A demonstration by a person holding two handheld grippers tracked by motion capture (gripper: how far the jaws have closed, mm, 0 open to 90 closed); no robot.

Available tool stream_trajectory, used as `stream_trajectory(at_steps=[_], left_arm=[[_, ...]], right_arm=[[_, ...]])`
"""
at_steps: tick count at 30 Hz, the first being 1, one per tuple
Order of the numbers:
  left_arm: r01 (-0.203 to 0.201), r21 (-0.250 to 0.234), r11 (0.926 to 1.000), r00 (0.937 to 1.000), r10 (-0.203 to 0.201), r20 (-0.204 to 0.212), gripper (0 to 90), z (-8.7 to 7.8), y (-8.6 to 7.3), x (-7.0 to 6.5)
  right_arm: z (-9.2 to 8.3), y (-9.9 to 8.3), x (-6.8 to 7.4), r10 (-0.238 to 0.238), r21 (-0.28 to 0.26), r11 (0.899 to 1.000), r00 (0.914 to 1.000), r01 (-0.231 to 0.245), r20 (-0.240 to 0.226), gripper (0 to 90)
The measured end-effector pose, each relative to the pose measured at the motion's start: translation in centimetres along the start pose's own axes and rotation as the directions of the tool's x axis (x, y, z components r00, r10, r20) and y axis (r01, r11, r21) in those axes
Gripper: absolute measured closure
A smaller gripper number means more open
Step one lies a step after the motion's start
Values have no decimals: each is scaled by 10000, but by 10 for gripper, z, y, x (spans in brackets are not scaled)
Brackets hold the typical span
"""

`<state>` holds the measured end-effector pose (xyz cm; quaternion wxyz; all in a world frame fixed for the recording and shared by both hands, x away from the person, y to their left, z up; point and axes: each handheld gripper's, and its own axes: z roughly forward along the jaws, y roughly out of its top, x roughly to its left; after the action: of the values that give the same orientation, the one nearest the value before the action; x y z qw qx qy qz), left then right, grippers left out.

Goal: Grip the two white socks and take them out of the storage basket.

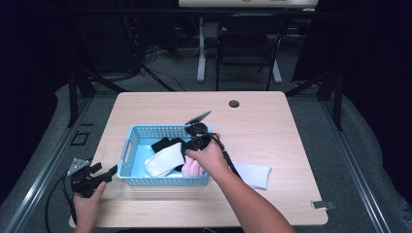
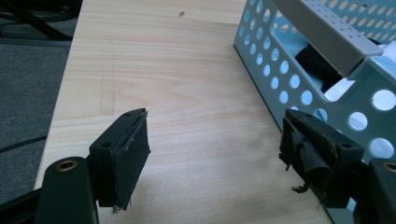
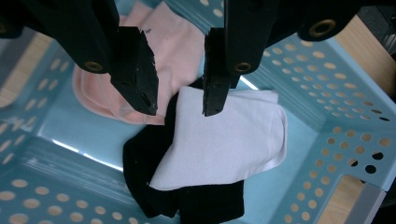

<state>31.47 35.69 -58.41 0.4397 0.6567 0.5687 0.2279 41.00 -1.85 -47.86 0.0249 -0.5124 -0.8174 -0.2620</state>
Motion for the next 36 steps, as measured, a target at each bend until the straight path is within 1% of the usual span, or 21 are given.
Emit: stream_trajectory(at_steps=[1, 2, 4, 5, 7, 8, 14, 15, 16, 17, 24, 26, 27, 28, 29, 30, 31, 32, 33, 34, 36], left_arm=[[4, -8, 10000, 10000, -4, 7, 238, 0, 0, 0], [4, -8, 10000, 10000, -4, 7, 238, 0, 0, 0], [3, -11, 10000, 10000, -3, 12, 238, 0, 0, 0], [19, -78, 10000, 10000, -19, 16, 238, 0, 0, 0], [17, -78, 10000, 10000, -17, 19, 237, 0, 0, 0], [7, -23, 10000, 10000, -7, 21, 238, 0, 0, 0], [24, -79, 10000, 10000, -24, 35, 238, 0, 0, 0], [30, -84, 10000, 10000, -30, 35, 238, 0, 0, 0], [31, -88, 10000, 10000, -31, 38, 238, 0, 0, 0], [27, -92, 10000, 10000, -26, 39, 238, 0, 0, 0], [-1, -8, 10000, 10000, 1, 58, 237, 0, 0, 0], [-2, -11, 10000, 10000, 2, 68, 237, 0, 0, 0], [0, -12, 10000, 10000, 0, 64, 237, 0, 0, 0], [-10, -7, 10000, 10000, 10, 62, 237, 0, 0, 0], [-10, -7, 10000, 10000, 10, 62, 236, 0, 0, 0], [-10, -8, 10000, 10000, 10, 67, 236, 0, 0, 0], [-2, -6, 10000, 10000, 2, 75, 236, 0, 0, 0], [-2, -6, 10000, 10000, 2, 75, 236, 0, 0, 0], [0, -8, 10000, 10000, 0, 72, 236, 0, 0, 0], [0, -9, 10000, 10000, 0, 74, 236, 0, 0, 0], [3, -12, 10000, 10000, -3, 72, 236, 0, 0, 0]], right_arm=[[4, 1, 1, 134, 5, 9999, 9999, -134, -28, 656], [4, 1, 1, 134, 5, 9999, 9999, -134, -28, 656], [13, 4, 1, 226, 157, 9996, 9997, -225, -60, 654], [21, 7, 1, 334, 302, 9990, 9994, -332, -42, 651], [24, 8, 0, 312, 401, 9987, 9995, -312, 4, 649], [32, 10, -1, 465, 395, 9981, 9989, -464, -30, 644], [44, 14, -4, 677, 539, 9963, 9975, -666, -192, 632], [47, 14, -3, 854, 342, 9958, 9961, -847, -210, 630], [48, 15, -4, 776, 522, 9957, 9968, -766, -182, 628], [53, 16, -6, 825, 558, 9951, 9965, -816, -142, 624], [62, 20, -10, 1191, 500, 9918, 9927, -1180, -212, 622], [66, 21, -11, 1281, 570, 9903, 9916, -1268, -187, 643], [67, 22, -13, 1354, 739, 9884, 9901, -1325, -359, 690], [68, 22, -13, 1382, 708, 9883, 9894, -1350, -438, 716], [68, 22, -13, 1382, 708, 9883, 9894, -1350, -438, 716], [68, 22, -11, 1410, 539, 9890, 9880, -1377, -635, 778], [66, 23, -11, 1217, 660, 9908, 9908, -1178, -587, 795], [66, 23, -11, 1217, 660, 9908, 9908, -1178, -587, 795], [66, 22, -10, 1207, 523, 9917, 9911, -1178, -560, 813], [64, 22, -9, 1021, 571, 9934, 9935, -991, -512, 835], [61, 22, -7, 845, 537, 9952, 9954, -821, -450, 864]])
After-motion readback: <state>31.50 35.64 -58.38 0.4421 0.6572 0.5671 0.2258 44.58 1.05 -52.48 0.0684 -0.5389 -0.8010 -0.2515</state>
